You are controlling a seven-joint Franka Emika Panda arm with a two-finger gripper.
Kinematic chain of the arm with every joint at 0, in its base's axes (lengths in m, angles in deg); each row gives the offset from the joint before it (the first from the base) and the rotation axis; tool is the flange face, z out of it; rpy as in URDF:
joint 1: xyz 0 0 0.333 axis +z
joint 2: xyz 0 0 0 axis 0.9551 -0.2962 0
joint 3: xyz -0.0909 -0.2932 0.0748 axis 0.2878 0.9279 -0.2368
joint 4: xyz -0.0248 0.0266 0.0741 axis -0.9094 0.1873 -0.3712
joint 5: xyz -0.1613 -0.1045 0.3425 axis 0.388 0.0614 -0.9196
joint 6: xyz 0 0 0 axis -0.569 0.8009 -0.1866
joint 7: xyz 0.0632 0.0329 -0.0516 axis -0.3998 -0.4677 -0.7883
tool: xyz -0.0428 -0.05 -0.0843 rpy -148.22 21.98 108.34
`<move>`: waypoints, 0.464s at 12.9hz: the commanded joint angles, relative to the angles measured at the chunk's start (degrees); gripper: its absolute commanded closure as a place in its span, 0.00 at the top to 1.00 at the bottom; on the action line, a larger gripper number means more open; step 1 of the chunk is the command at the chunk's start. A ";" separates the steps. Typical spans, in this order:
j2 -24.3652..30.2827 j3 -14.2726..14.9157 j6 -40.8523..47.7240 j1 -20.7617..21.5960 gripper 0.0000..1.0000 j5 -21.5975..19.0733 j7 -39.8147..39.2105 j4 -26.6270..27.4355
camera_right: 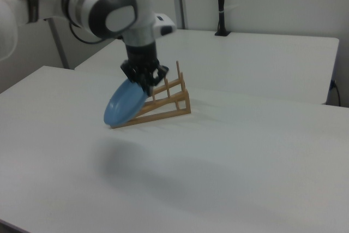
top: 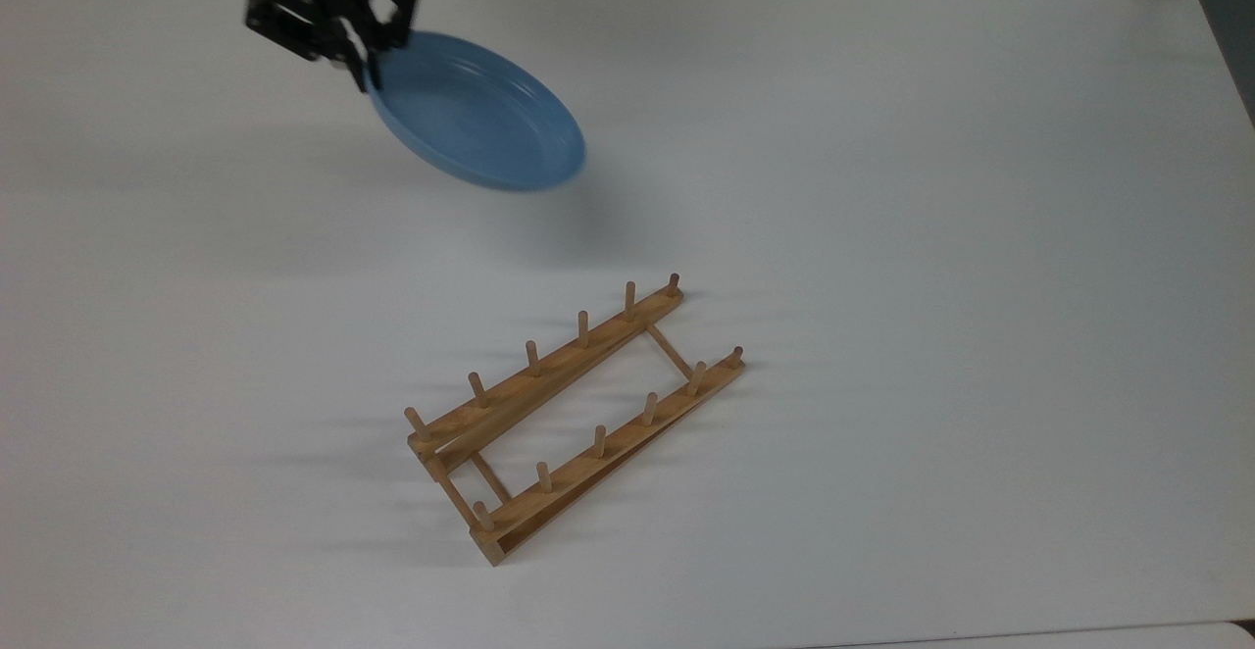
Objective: Pick plate from plate rack
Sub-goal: 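Carry the plate beside the rack and lower it flat onto the table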
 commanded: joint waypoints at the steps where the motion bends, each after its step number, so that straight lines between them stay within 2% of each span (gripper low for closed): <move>1: -1.79 0.21 1.58 -4.51 0.00 -4.35 -10.63 3.91; 3: -4.50 0.21 0.97 -7.41 0.00 -5.77 -16.17 6.72; 6: -8.99 0.21 -4.90 -8.48 0.00 -5.77 -17.16 9.19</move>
